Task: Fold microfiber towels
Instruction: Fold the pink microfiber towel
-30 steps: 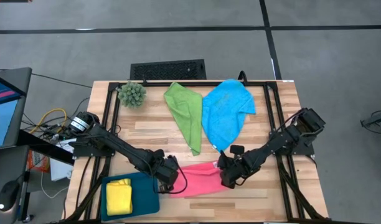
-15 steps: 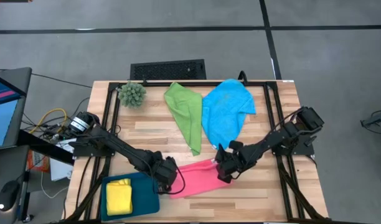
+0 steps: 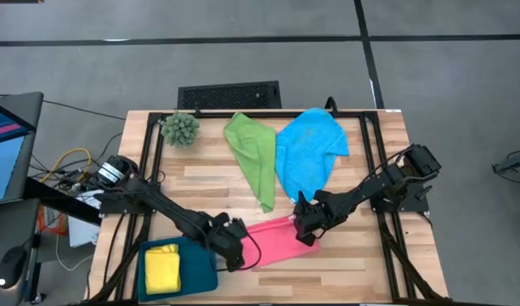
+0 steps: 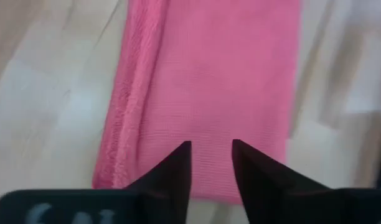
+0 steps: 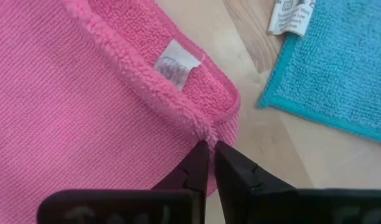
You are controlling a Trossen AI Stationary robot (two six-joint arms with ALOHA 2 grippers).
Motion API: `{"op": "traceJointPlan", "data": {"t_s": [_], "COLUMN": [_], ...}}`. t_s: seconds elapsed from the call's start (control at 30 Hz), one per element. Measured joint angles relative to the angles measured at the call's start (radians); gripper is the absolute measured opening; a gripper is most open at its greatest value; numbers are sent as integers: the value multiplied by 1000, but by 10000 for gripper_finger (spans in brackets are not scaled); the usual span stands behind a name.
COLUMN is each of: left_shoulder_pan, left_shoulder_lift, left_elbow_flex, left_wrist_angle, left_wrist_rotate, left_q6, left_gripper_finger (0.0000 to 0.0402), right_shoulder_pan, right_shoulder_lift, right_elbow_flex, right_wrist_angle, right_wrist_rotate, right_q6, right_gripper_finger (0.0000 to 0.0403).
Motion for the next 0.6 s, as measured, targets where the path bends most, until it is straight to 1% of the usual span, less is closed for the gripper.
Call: {"op": "traceJointPlan", "data": {"t_s": [0.1,0.23,0.3,0.43,0.6], "left_shoulder_pan": [-3,-3,-3,-3,-6], "left_shoulder_lift": [48,100,112,137,159], "left_elbow_flex": [0,0,0,0,5], "left_wrist_angle": [38,57,62,71,87], "left_wrist_rotate": [-4,17,20,36,45], "left_q6": [1,1,1,12,12], "left_gripper_finger": [60,11,4,8,2], "right_shoulder_pan": [-7,-16,-22,-24,-24], "right_shoulder_lift": [0,0,0,-7,-35], "right_elbow_flex": [0,0,0,0,0], "right_wrist_angle": [1,0,-1,-3,-7], "right_wrist_rotate": [-1,-12,-19,-26,-26], "right_q6": [9,15,22,29,32], "right_gripper_finger": [52,52,52,52,52]}}
